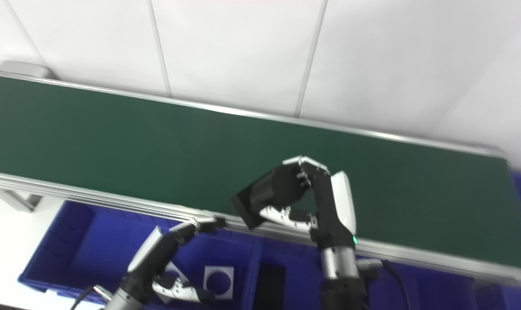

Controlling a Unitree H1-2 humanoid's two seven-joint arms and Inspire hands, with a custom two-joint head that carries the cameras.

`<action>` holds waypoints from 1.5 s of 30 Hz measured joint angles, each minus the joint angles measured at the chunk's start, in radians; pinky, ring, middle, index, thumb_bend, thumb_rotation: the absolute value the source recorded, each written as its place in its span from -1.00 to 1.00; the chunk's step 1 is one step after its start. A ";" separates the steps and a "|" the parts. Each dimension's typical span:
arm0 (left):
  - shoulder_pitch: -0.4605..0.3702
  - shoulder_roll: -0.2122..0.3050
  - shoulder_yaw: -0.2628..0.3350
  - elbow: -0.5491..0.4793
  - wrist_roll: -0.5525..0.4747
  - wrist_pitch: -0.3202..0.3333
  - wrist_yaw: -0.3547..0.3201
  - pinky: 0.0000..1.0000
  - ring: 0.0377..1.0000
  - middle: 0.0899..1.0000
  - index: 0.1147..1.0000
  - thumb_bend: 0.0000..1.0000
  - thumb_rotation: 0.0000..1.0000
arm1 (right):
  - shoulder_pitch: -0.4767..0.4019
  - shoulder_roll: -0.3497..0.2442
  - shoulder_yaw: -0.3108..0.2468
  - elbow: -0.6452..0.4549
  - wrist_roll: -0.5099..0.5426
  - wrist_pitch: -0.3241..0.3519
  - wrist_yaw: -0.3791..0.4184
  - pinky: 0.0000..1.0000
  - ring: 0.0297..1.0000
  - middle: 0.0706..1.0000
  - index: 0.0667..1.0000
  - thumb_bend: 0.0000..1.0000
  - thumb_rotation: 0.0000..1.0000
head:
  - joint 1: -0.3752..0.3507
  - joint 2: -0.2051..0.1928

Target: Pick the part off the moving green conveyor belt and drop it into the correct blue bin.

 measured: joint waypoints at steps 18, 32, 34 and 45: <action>0.003 0.020 0.172 -0.012 -0.120 0.000 -0.229 0.56 0.62 0.62 0.51 0.88 -0.20 | 0.330 0.043 -0.068 0.064 -0.044 -0.063 -0.178 -0.32 -0.21 -0.06 -0.13 0.03 -1.00 | -0.176 0.028; -0.009 0.020 0.225 -0.003 -0.145 0.000 -0.335 0.70 0.71 0.67 0.53 0.83 -0.22 | 0.321 0.102 -0.067 0.107 -0.172 -0.034 -0.202 0.27 0.46 0.47 -0.08 0.00 -0.77 | -0.247 0.005; -0.009 0.020 0.230 0.004 -0.154 0.000 -0.352 0.69 0.70 0.66 0.53 0.82 -0.25 | 0.317 0.102 -0.059 0.112 -0.188 -0.034 -0.202 0.49 0.69 0.65 0.30 0.05 -0.84 | -0.244 0.000; -0.010 0.011 0.281 0.062 -0.163 0.000 -0.406 0.68 0.70 0.67 0.56 0.82 -0.28 | 0.286 0.094 -0.029 0.172 -0.246 -0.032 -0.201 0.99 1.00 1.00 0.94 0.55 0.06 | -0.252 -0.038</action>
